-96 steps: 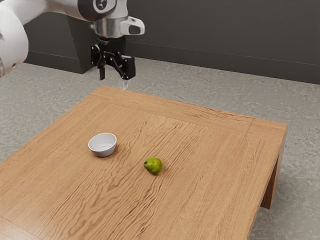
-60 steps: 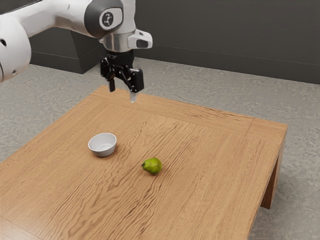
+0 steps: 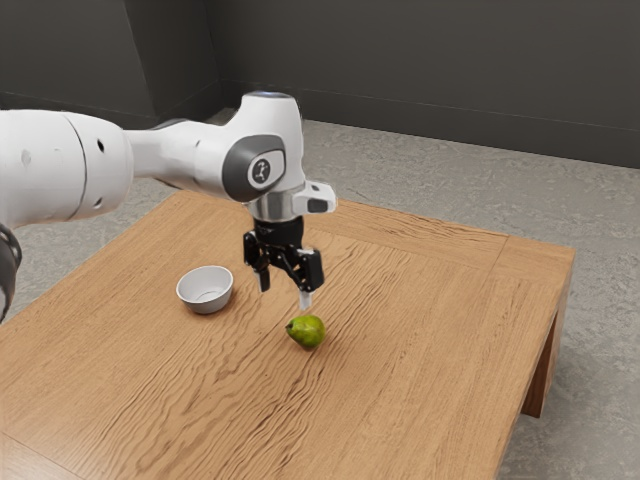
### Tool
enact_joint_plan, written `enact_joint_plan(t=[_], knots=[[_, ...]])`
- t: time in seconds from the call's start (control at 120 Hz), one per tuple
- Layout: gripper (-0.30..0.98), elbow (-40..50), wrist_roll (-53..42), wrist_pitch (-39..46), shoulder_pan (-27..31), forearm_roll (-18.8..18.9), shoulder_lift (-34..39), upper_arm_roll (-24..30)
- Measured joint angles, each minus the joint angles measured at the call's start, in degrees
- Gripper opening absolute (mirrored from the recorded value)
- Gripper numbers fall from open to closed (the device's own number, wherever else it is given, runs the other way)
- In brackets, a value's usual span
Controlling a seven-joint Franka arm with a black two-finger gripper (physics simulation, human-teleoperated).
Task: Place the pear in the bowl.
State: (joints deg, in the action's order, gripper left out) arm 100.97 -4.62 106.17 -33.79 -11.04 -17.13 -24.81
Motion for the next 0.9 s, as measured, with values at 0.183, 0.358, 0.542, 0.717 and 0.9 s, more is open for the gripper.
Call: enact_joint_plan(t=[0.183, 0.358, 0.542, 0.717, 0.9], knots=[[0.69, 0.0, -4.2, 4.8, 2.2, -4.2, -5.9, -0.2], [0.69, -1.0, -8.9, 9.1, 3.2, -8.8, -10.9, -0.2], [0.69, -1.9, -12.7, 11.9, 3.6, -11.1, -13.6, -0.2], [0.69, -2.9, -15.7, 13.4, 5.1, -12.3, -15.9, 0.1], [0.69, -3.9, -18.2, 14.9, 5.1, -13.3, -17.8, 0.5]])
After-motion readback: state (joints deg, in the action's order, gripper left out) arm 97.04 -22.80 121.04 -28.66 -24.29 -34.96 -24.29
